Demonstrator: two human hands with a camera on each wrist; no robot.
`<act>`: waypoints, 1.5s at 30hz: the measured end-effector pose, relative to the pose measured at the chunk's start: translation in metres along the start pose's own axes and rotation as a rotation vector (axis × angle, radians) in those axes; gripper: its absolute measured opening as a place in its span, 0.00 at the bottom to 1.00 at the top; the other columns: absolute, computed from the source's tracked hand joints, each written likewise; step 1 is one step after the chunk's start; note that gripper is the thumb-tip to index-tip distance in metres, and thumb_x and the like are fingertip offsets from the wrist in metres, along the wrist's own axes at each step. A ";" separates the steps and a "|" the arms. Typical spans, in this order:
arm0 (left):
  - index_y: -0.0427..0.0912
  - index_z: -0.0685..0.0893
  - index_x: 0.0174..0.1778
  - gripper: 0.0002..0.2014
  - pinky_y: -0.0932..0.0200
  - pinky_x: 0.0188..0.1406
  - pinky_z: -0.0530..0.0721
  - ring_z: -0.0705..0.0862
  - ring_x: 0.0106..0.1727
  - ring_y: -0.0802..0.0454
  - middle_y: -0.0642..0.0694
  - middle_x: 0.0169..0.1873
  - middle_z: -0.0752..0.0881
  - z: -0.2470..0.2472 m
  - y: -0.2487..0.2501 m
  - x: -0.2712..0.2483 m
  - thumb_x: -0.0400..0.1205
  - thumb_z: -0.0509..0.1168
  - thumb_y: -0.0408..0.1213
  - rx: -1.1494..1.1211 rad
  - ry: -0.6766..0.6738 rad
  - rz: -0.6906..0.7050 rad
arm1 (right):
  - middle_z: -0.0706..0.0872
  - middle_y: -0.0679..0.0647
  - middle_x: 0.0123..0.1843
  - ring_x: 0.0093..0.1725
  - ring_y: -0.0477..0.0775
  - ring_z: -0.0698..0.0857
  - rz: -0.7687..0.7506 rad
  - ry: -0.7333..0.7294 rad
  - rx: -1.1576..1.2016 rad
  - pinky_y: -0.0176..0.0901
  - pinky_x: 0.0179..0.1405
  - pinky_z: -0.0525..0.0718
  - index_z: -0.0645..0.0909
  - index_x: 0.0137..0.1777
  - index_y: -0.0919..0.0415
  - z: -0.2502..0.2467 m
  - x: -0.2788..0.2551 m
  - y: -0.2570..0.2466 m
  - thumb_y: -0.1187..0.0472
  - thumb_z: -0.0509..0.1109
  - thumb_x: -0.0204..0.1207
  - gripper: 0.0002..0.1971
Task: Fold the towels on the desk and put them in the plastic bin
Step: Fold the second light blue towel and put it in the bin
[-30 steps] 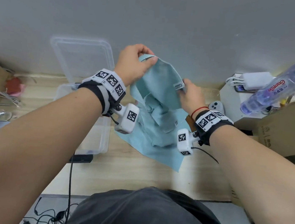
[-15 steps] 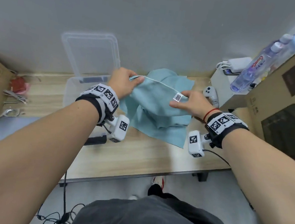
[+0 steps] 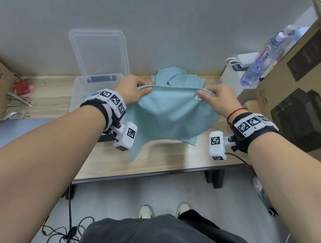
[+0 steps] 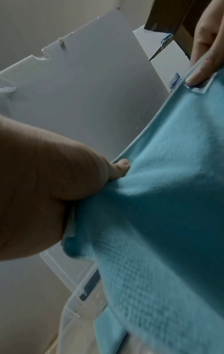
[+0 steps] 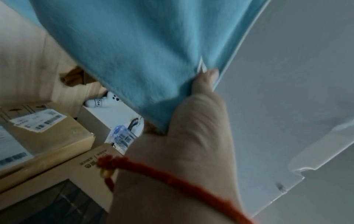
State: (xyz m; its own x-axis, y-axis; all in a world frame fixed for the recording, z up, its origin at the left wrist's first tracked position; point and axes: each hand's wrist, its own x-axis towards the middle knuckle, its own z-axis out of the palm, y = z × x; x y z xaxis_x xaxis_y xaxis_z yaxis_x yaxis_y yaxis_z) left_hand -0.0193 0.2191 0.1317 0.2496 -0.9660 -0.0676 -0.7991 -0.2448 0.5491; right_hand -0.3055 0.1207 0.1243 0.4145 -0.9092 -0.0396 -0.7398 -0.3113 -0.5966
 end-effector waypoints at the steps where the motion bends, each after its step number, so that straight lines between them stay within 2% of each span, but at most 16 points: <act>1: 0.42 0.90 0.50 0.12 0.61 0.43 0.72 0.81 0.42 0.48 0.47 0.37 0.84 -0.003 0.002 0.000 0.82 0.68 0.47 0.029 0.011 -0.002 | 0.81 0.51 0.30 0.37 0.55 0.80 -0.010 0.072 -0.040 0.46 0.38 0.77 0.89 0.46 0.57 -0.005 0.003 -0.001 0.43 0.70 0.78 0.17; 4: 0.45 0.91 0.51 0.09 0.61 0.49 0.76 0.85 0.48 0.47 0.44 0.44 0.90 -0.013 0.010 0.001 0.81 0.70 0.43 0.047 0.082 -0.046 | 0.87 0.58 0.41 0.44 0.61 0.83 -0.057 0.178 -0.053 0.51 0.44 0.81 0.89 0.48 0.57 -0.021 0.012 -0.004 0.50 0.70 0.79 0.12; 6: 0.46 0.91 0.52 0.08 0.61 0.54 0.76 0.86 0.53 0.46 0.44 0.47 0.91 -0.021 0.016 0.003 0.80 0.70 0.41 0.037 0.141 -0.055 | 0.87 0.58 0.41 0.43 0.60 0.82 -0.051 0.238 -0.028 0.48 0.42 0.77 0.88 0.48 0.57 -0.033 0.017 -0.003 0.52 0.70 0.80 0.10; 8: 0.45 0.91 0.52 0.09 0.62 0.56 0.76 0.86 0.54 0.46 0.43 0.48 0.91 -0.027 0.023 0.004 0.80 0.70 0.40 0.035 0.200 -0.047 | 0.89 0.58 0.46 0.47 0.59 0.84 -0.062 0.317 -0.009 0.46 0.47 0.77 0.87 0.52 0.57 -0.045 0.022 0.000 0.54 0.69 0.81 0.09; 10: 0.43 0.91 0.52 0.09 0.60 0.56 0.77 0.87 0.53 0.45 0.42 0.47 0.91 -0.031 0.029 0.007 0.80 0.70 0.42 0.007 0.292 -0.029 | 0.89 0.56 0.46 0.45 0.56 0.83 -0.088 0.392 0.010 0.41 0.46 0.74 0.86 0.53 0.57 -0.056 0.024 0.003 0.54 0.67 0.82 0.09; 13: 0.44 0.91 0.49 0.10 0.62 0.48 0.78 0.84 0.44 0.51 0.49 0.39 0.88 -0.034 0.041 0.007 0.80 0.70 0.45 -0.095 0.429 -0.006 | 0.86 0.51 0.41 0.39 0.50 0.79 -0.106 0.475 0.052 0.36 0.39 0.68 0.86 0.52 0.56 -0.067 0.021 0.005 0.52 0.65 0.84 0.11; 15: 0.44 0.91 0.47 0.09 0.66 0.42 0.75 0.82 0.39 0.55 0.52 0.36 0.86 -0.032 0.046 0.008 0.80 0.70 0.45 -0.188 0.458 -0.007 | 0.88 0.52 0.44 0.42 0.50 0.80 -0.129 0.501 0.102 0.37 0.41 0.71 0.85 0.52 0.56 -0.071 0.020 0.007 0.52 0.64 0.84 0.11; 19: 0.47 0.87 0.38 0.08 0.63 0.36 0.76 0.77 0.32 0.58 0.52 0.30 0.83 -0.015 0.038 0.004 0.78 0.71 0.47 -0.377 0.410 -0.034 | 0.90 0.53 0.47 0.47 0.54 0.84 -0.129 0.456 0.091 0.42 0.46 0.74 0.85 0.53 0.55 -0.058 0.014 0.020 0.50 0.63 0.83 0.12; 22: 0.43 0.85 0.37 0.12 0.63 0.33 0.74 0.74 0.28 0.63 0.53 0.26 0.79 0.010 0.022 -0.009 0.80 0.71 0.49 -0.424 0.321 -0.098 | 0.89 0.57 0.47 0.48 0.60 0.84 -0.054 0.357 0.041 0.41 0.42 0.71 0.85 0.53 0.55 -0.034 0.001 0.043 0.50 0.63 0.84 0.12; 26: 0.43 0.90 0.45 0.19 0.56 0.39 0.78 0.81 0.37 0.51 0.43 0.35 0.87 0.065 -0.010 -0.031 0.81 0.65 0.57 -0.361 0.147 -0.208 | 0.90 0.61 0.52 0.52 0.64 0.85 0.015 0.178 -0.007 0.45 0.49 0.75 0.87 0.57 0.58 0.012 -0.032 0.083 0.53 0.66 0.83 0.12; 29: 0.40 0.86 0.37 0.22 0.53 0.39 0.77 0.82 0.37 0.45 0.40 0.33 0.85 0.106 -0.031 -0.050 0.84 0.60 0.55 -0.243 -0.018 -0.268 | 0.90 0.60 0.52 0.53 0.62 0.85 0.072 -0.023 -0.026 0.41 0.46 0.72 0.87 0.58 0.60 0.048 -0.057 0.115 0.55 0.66 0.84 0.12; 32: 0.40 0.89 0.45 0.22 0.48 0.49 0.82 0.86 0.48 0.38 0.37 0.43 0.89 0.138 -0.051 -0.070 0.85 0.59 0.55 -0.158 -0.157 -0.310 | 0.89 0.61 0.51 0.53 0.64 0.85 0.181 -0.230 -0.061 0.48 0.47 0.78 0.85 0.59 0.60 0.079 -0.080 0.143 0.51 0.64 0.84 0.15; 35: 0.37 0.87 0.44 0.22 0.54 0.40 0.72 0.83 0.45 0.40 0.37 0.41 0.87 0.168 -0.067 -0.089 0.87 0.57 0.50 -0.075 -0.260 -0.325 | 0.88 0.65 0.53 0.54 0.66 0.84 0.224 -0.353 -0.065 0.53 0.51 0.80 0.84 0.61 0.65 0.102 -0.100 0.161 0.54 0.64 0.85 0.16; 37: 0.36 0.83 0.37 0.23 0.53 0.37 0.68 0.81 0.42 0.39 0.36 0.36 0.84 0.184 -0.077 -0.099 0.88 0.56 0.50 -0.030 -0.295 -0.334 | 0.87 0.62 0.46 0.50 0.66 0.84 0.228 -0.394 -0.065 0.49 0.43 0.76 0.85 0.56 0.65 0.113 -0.109 0.170 0.54 0.64 0.85 0.14; 40: 0.37 0.80 0.33 0.27 0.51 0.39 0.72 0.82 0.42 0.36 0.34 0.36 0.85 0.199 -0.089 -0.105 0.85 0.55 0.57 -0.025 -0.299 -0.350 | 0.85 0.59 0.41 0.46 0.64 0.84 0.264 -0.394 -0.063 0.47 0.38 0.72 0.84 0.51 0.61 0.122 -0.111 0.175 0.53 0.65 0.84 0.12; 45: 0.44 0.66 0.24 0.26 0.53 0.35 0.63 0.74 0.35 0.41 0.41 0.26 0.75 0.201 -0.085 -0.094 0.87 0.55 0.51 -0.023 -0.236 -0.315 | 0.89 0.63 0.49 0.51 0.65 0.85 0.311 -0.296 -0.023 0.58 0.52 0.83 0.85 0.57 0.62 0.119 -0.098 0.172 0.52 0.68 0.82 0.14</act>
State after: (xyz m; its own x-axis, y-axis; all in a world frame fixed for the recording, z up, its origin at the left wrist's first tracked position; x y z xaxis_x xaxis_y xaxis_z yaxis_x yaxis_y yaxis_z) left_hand -0.0844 0.3144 -0.0760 0.3455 -0.8372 -0.4239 -0.6903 -0.5328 0.4895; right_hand -0.4103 0.1892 -0.0693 0.3016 -0.8430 -0.4455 -0.8636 -0.0436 -0.5022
